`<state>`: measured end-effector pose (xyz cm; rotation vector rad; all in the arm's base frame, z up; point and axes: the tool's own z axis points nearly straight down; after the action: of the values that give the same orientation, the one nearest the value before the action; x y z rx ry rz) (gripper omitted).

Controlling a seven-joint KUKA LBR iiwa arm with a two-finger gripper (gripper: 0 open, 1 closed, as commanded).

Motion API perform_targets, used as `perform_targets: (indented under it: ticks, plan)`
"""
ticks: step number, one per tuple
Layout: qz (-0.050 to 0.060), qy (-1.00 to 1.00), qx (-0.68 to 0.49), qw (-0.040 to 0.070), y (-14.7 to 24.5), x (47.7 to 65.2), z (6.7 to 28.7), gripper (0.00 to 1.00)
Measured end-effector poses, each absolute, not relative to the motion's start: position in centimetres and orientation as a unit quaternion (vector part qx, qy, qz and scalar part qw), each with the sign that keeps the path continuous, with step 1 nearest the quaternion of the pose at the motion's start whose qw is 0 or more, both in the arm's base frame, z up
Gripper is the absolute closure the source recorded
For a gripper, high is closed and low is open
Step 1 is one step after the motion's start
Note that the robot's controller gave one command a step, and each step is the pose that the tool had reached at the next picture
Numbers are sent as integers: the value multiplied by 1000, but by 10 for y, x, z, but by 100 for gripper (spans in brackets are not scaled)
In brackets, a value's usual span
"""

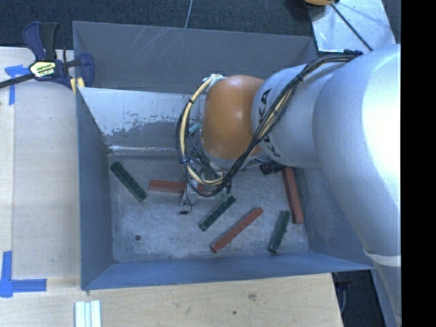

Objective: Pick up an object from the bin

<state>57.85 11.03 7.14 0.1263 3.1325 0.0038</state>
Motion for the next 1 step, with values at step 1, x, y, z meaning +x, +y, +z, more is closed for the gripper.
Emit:
perform_targets:
  ticks: [1]
  plan:
    - [0,999,38,0,113,588,109,100]
